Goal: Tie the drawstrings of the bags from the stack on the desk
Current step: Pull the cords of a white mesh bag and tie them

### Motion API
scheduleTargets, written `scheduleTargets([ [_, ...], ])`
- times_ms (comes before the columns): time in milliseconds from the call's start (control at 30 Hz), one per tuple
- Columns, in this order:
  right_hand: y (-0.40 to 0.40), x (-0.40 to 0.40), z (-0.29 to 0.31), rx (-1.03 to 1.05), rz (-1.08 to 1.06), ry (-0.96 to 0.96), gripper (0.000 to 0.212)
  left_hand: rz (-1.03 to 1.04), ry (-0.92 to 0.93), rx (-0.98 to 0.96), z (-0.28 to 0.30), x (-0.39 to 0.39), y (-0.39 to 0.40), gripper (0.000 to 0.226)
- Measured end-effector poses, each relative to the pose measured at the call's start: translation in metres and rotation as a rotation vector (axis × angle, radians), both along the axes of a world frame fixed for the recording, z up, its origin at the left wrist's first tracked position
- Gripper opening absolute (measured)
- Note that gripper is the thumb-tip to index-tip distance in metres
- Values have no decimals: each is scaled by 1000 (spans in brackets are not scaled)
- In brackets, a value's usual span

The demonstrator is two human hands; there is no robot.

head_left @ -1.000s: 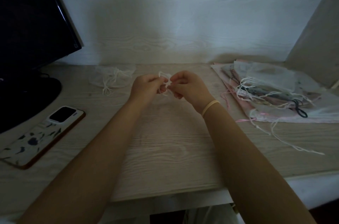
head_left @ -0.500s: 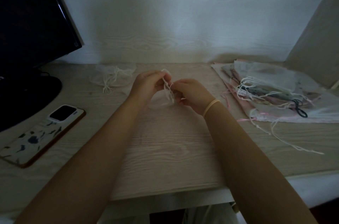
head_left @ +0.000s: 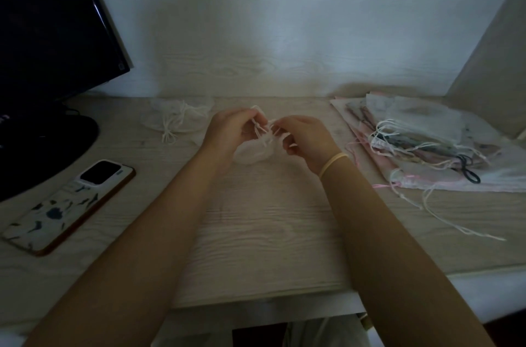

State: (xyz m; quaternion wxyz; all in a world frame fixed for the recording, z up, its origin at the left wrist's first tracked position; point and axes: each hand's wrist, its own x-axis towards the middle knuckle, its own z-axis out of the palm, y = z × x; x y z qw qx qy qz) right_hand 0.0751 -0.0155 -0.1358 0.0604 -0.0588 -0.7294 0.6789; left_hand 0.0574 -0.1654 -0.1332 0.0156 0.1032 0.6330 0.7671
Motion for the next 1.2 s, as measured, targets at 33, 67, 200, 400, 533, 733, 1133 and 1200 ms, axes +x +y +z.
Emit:
scheduleTargets([
  [33, 1, -1, 0, -19, -40, -1, 15, 21, -21, -34, 0, 0, 1, 25],
  [67, 2, -2, 1, -42, -78, -3, 16, 52, -34, -93, 0, 0, 2, 22],
  [200, 7, -4, 4, -180, -175, -48, 20, 114, -40, -459, 3, 1, -1, 16],
  [400, 4, -10, -4, -399, -155, -112, 29, -274, -301, -261, 6, 15, 1, 27],
  [533, 7, -13, -4, -406, -239, -84, 26, -220, -298, -297, 3, 10, 2, 28],
  [733, 9, -7, 8, -713, -220, 137, 24, -121, -245, -377, -5, 3, 4, 31],
  [1133, 6, -8, -4, 396, -267, 202, 25, 134, -254, -119, -18, -10, 3, 33],
  [1200, 8, -8, -5, 535, -208, 221, 30, 177, -241, -126, -18, -12, 3, 33],
])
